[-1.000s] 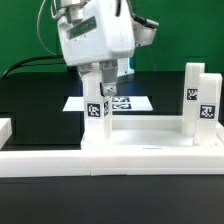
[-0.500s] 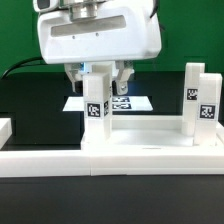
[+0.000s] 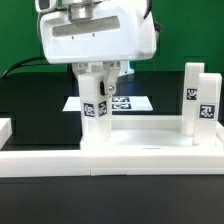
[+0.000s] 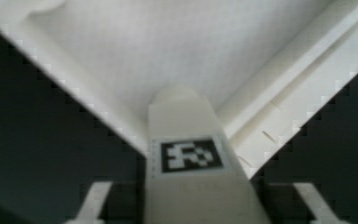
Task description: Assemble desk
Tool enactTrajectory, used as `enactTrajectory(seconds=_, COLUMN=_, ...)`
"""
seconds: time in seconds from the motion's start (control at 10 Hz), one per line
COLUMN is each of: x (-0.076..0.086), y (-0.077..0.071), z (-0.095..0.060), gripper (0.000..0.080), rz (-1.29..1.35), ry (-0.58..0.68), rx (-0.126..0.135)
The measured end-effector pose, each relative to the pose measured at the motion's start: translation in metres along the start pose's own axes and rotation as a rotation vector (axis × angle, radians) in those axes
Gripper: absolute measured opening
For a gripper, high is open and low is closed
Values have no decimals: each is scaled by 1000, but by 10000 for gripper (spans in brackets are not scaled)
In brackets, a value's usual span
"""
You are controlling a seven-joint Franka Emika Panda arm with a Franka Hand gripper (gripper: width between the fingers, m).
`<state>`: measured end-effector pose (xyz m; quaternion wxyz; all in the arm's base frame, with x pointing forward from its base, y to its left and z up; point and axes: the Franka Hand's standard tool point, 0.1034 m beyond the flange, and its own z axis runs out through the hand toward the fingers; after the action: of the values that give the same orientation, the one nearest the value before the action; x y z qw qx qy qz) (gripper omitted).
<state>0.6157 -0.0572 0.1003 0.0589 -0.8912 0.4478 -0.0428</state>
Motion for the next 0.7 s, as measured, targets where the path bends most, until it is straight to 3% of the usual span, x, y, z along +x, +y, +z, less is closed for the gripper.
enactTrajectory(seconds=0.3, x=0, y=-1, z=0, gripper=291, rz=225, ry=0, rx=1)
enactTrajectory(seconds=0.5, x=-6, y=-7, z=0, gripper=291, rz=605, ry=-18, rx=-3)
enactTrajectory(seconds=0.6, x=-6, y=-7, z=0, gripper=291, rz=775, ry=-26, rx=3)
enactTrajectory(seconds=0.7, x=-4, y=-9, z=0, gripper=291, rz=940, ry=-46, rx=25)
